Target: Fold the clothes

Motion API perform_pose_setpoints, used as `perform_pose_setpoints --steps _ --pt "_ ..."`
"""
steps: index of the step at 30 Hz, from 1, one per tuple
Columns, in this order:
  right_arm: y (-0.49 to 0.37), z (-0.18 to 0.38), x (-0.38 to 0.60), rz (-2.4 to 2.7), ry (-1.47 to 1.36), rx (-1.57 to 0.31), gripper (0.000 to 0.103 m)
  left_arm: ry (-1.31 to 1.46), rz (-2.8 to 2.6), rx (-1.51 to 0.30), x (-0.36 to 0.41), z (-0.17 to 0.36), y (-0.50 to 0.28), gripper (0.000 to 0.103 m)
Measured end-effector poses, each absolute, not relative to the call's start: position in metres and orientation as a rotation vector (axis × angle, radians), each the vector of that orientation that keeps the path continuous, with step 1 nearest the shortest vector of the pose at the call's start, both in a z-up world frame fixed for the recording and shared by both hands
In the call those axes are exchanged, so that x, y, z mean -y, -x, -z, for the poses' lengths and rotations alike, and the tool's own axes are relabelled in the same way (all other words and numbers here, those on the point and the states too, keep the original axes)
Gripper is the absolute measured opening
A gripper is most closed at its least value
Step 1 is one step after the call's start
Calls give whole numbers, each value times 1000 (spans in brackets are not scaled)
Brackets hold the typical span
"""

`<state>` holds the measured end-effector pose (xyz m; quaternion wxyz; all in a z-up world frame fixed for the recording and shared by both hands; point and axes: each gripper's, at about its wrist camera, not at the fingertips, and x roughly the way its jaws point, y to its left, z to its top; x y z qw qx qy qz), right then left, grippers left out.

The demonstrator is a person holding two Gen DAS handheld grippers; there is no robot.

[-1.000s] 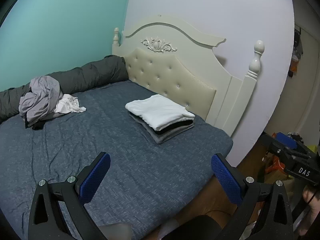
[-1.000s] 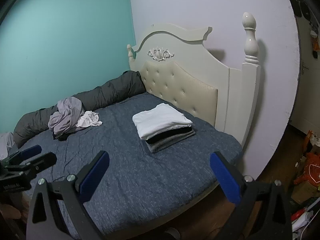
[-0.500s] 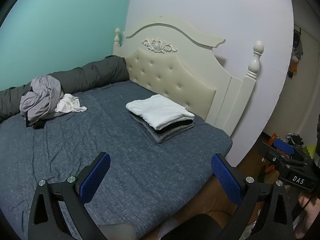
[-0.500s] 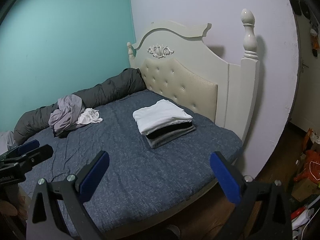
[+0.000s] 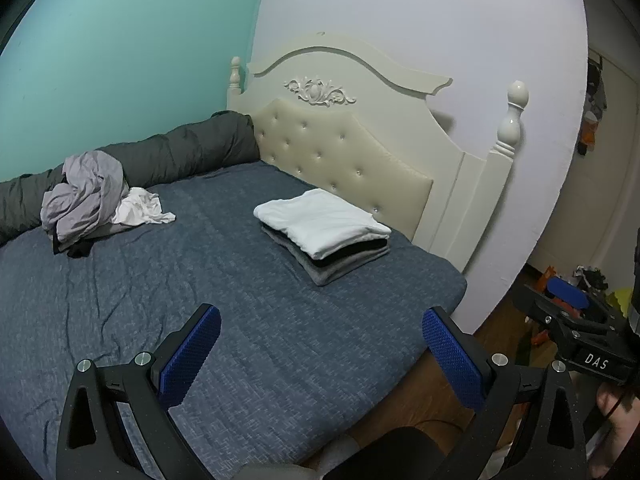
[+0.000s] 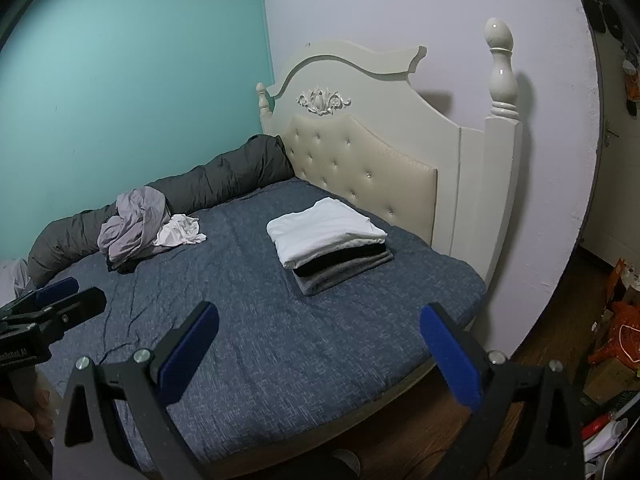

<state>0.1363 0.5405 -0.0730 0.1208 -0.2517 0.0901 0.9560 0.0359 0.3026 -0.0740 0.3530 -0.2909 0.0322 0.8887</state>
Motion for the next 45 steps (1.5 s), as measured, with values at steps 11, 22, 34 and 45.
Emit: perform_pose_setpoints --steps 11,22,34,45 --pt "-134 74 -541 -2790 737 -266 101 760 -2296 -89 -302 77 -36 103" --pt "-134 76 -542 -2787 744 -275 101 755 -2287 -105 -303 76 -37 103" --pt "-133 78 -542 -2780 750 -277 101 766 -2283 -100 -303 78 -35 103" --pt "-132 79 -545 -2777 752 -275 101 756 -2302 -97 -302 77 -36 103"
